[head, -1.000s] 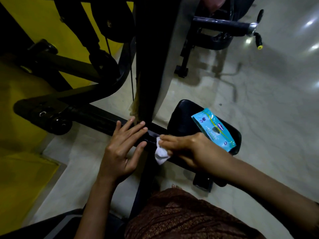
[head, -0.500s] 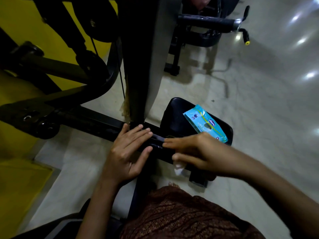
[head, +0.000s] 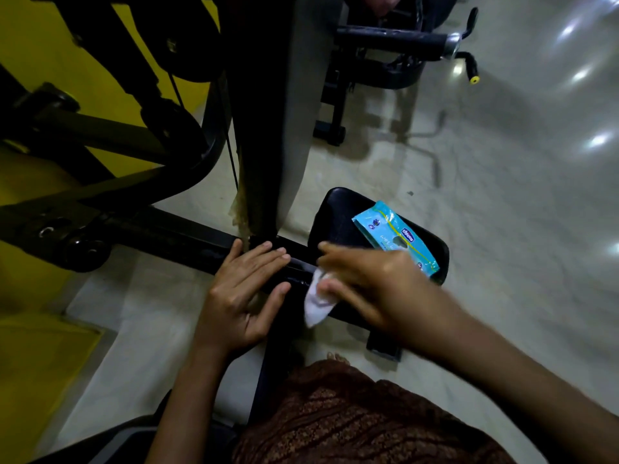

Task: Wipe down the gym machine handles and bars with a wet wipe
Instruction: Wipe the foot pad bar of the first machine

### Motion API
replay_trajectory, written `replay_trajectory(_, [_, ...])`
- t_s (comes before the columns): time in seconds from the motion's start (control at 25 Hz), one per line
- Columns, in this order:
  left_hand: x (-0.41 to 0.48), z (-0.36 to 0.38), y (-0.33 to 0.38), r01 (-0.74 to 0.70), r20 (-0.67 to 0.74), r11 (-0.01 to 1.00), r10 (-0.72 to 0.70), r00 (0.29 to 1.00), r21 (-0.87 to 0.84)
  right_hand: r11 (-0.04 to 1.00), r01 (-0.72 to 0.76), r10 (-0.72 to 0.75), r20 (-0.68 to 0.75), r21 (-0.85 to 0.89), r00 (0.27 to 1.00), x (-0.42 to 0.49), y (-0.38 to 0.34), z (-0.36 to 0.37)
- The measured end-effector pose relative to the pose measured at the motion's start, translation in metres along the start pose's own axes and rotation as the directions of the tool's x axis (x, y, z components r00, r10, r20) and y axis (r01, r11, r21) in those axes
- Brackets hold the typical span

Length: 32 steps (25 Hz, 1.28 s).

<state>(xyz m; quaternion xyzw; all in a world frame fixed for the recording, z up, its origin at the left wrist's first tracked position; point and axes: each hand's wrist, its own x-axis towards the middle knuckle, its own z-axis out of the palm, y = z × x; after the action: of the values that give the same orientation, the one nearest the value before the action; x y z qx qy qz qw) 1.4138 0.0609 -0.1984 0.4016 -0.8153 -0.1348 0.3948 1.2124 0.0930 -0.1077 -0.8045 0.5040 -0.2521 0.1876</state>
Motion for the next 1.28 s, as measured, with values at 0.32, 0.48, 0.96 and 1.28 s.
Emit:
replay_trajectory(0.32, [0.0,-0.001,0.001,-0.002,-0.005,1.0,0.002,1.0,0.005,0.88,0.268,-0.15,0.307,-0.391,0.94,-0.043,-0.001,-0.04])
replay_trajectory(0.48, [0.001,-0.002,0.0,-0.003,-0.002,1.0,0.003,1.0,-0.029,0.895,0.255,-0.232,0.107,-0.366,0.967,-0.009,-0.018,-0.008])
replay_trajectory(0.96, [-0.004,-0.007,-0.01,0.029,-0.02,1.0,-0.029,0.999,0.009,0.717,0.423,-0.394,0.18,-0.554,0.902,-0.026,-0.014,0.016])
replay_trajectory(1.28, [-0.004,-0.007,-0.011,0.053,-0.029,0.998,-0.054,0.998,-0.027,0.848,0.349,-0.287,0.208,-0.399,0.935,-0.063,0.023,0.015])
